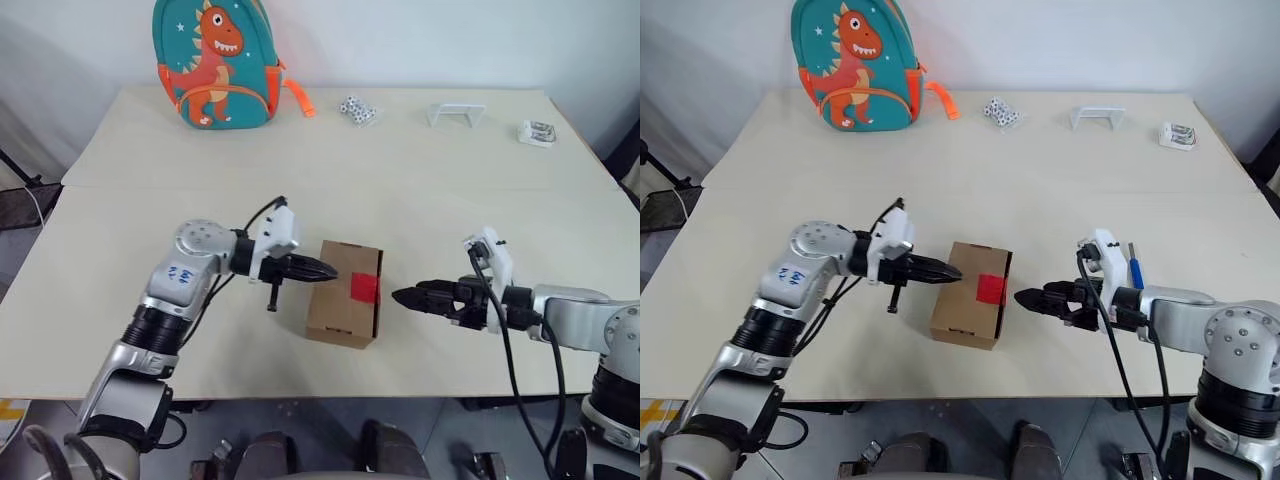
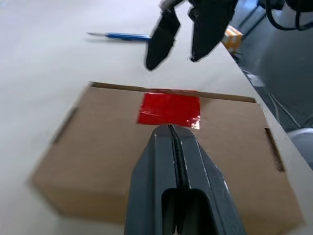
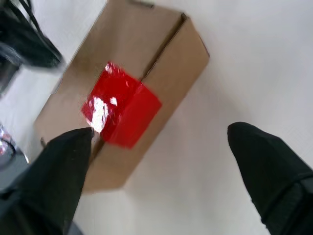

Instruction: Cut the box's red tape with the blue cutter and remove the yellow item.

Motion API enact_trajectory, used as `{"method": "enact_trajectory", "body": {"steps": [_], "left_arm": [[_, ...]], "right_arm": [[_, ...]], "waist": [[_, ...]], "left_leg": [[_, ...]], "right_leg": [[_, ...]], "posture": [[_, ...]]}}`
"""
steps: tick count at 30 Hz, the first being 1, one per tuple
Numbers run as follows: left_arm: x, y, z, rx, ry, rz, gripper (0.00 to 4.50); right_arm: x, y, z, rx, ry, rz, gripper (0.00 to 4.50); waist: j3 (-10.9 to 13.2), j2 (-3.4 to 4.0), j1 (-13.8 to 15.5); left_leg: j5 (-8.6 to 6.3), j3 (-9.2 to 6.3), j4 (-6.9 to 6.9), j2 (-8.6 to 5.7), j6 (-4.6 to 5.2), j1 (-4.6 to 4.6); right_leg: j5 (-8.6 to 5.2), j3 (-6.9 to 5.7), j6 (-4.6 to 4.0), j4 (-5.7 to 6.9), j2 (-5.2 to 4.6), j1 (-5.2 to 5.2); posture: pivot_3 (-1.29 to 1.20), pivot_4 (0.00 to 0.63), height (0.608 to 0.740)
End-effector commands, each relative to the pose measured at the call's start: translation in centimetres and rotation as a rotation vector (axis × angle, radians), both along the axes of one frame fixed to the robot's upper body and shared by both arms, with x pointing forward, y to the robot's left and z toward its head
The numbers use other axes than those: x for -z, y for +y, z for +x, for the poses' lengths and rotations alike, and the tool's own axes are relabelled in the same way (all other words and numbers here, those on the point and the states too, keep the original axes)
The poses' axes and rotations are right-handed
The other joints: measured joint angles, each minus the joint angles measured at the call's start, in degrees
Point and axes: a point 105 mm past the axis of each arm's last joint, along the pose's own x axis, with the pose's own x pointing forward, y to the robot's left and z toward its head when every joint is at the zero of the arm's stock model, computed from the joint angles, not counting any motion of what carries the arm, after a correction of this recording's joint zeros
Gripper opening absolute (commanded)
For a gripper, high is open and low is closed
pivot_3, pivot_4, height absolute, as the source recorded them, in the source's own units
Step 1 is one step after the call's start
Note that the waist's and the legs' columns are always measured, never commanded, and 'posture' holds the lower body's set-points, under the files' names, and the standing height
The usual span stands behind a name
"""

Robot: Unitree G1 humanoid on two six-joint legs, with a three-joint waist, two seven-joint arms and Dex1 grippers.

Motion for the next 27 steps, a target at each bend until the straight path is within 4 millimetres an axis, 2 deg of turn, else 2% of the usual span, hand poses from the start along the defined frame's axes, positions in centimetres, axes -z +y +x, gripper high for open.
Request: {"method": "enact_trajectory", "body": {"steps": [1, 9, 14, 22, 27], "left_arm": [[0.1, -0.4, 0.3, -0.004, -0.05, 0.022, 0.0], [0.8, -0.6, 0.0, -0.007, -0.039, 0.033, 0.0], [1.0, -0.4, 0.0, -0.011, -0.038, 0.036, 0.0], [1.2, -0.5, -0.2, -0.011, -0.038, 0.037, 0.0], [1.3, -0.5, -0.2, -0.012, -0.037, 0.037, 0.0]], "right_arm": [[-0.2, 1.4, 0.4, 0.017, 0.009, 0.059, 4.41], [0.1, 2.4, -0.1, 0.072, 0.092, 0.067, 4.41], [0.6, 2.2, -0.2, 0.113, 0.143, 0.036, 4.41], [0.7, 3.1, -0.1, 0.109, 0.157, 0.026, 4.41], [1.7, 2.4, 0.2, 0.149, 0.177, -0.036, 4.41]], "waist": [[0.0, 0.0, -0.4], [0.0, 0.0, -1.1], [0.0, 0.0, -1.1], [0.0, 0.0, -1.0], [0.0, 0.0, -1.0]], "left_leg": [[0.0, 0.0, -0.01, 0.0, 0.0, 0.01], [0.0, -0.02, -0.04, 0.0, 0.0, -0.02], [0.0, 0.02, -0.01, 0.02, 0.01, -0.01], [-0.01, 0.01, 0.0, 0.06, 0.02, -0.03], [-0.01, 0.01, 0.0, 0.09, 0.03, -0.02]], "right_leg": [[0.0, 0.0, 0.0, 0.02, 0.0, 0.0], [0.0, 0.0, 0.0, -0.01, -0.01, -0.02], [0.0, 0.05, 0.0, -0.04, 0.0, -0.02], [0.0, 0.05, 0.0, -0.06, -0.01, -0.02], [0.0, 0.05, 0.0, -0.05, 0.0, -0.02]], "posture": [[0.0, 0.15, 0.74], [0.0, 0.15, 0.74], [0.0, 0.15, 0.74], [0.0, 0.15, 0.74], [0.0, 0.15, 0.74]]}}
